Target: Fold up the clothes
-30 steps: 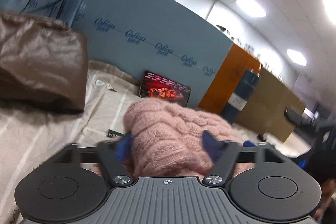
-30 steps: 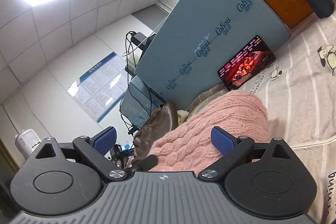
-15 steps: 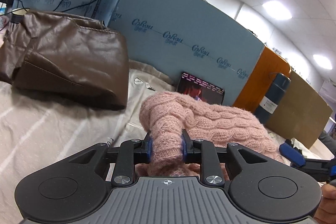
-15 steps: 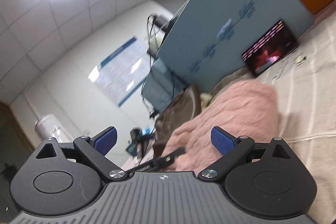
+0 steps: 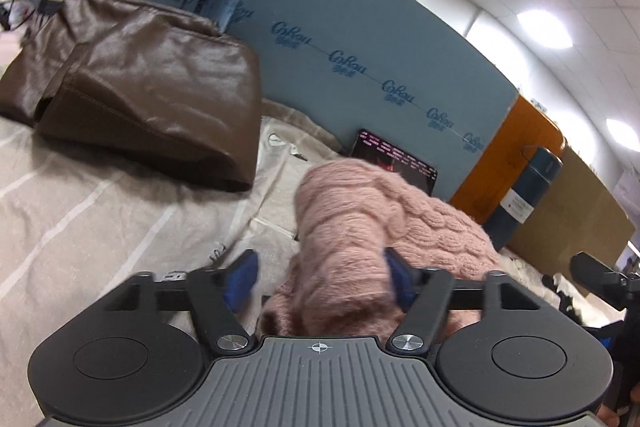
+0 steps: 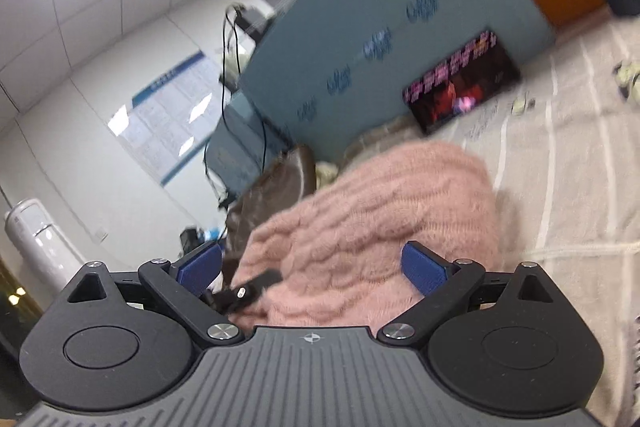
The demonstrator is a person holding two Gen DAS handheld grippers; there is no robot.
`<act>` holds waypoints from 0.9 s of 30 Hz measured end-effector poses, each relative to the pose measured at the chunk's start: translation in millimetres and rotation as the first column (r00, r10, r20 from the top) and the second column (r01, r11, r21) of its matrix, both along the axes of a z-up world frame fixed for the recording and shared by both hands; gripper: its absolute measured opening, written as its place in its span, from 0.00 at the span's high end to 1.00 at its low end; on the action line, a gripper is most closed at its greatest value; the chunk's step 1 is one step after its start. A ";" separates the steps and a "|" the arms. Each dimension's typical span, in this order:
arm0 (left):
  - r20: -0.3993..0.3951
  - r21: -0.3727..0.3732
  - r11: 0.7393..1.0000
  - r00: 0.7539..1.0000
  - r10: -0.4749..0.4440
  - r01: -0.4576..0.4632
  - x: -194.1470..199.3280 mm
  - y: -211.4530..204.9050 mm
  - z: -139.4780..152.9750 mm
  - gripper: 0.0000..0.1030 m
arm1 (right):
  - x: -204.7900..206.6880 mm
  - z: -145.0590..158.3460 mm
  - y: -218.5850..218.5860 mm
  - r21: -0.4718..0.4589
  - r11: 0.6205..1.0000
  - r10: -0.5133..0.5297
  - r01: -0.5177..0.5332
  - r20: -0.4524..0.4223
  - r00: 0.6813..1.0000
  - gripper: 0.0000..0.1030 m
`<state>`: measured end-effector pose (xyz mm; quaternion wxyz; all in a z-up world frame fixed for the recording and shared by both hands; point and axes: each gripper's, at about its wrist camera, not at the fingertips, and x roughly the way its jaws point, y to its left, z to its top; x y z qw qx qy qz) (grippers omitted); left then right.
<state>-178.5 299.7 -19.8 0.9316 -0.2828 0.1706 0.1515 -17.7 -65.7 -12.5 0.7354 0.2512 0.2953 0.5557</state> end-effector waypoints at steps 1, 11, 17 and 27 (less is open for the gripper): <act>-0.002 -0.008 1.000 1.000 0.002 -0.002 -0.3 0.0 0.0 0.26 | -0.4 1.3 -1.6 0.003 1.000 -0.030 0.030 0.016 0.999 0.05; -0.026 -0.092 0.995 0.999 -0.040 0.038 6.7 -1.6 -6.0 0.12 | 17.8 -10.6 -1.5 -0.153 0.957 -0.252 0.246 -0.025 0.967 0.02; -0.023 -0.144 0.987 0.997 -0.074 0.070 21.9 -6.1 -6.4 0.11 | 24.8 -21.1 6.2 -0.178 0.968 -0.195 0.176 -0.096 0.976 0.02; 0.047 -0.190 0.978 0.995 -0.083 0.090 24.9 -6.3 -15.4 0.11 | 17.8 -20.9 15.3 -0.221 0.968 -0.139 0.120 -0.072 0.988 0.02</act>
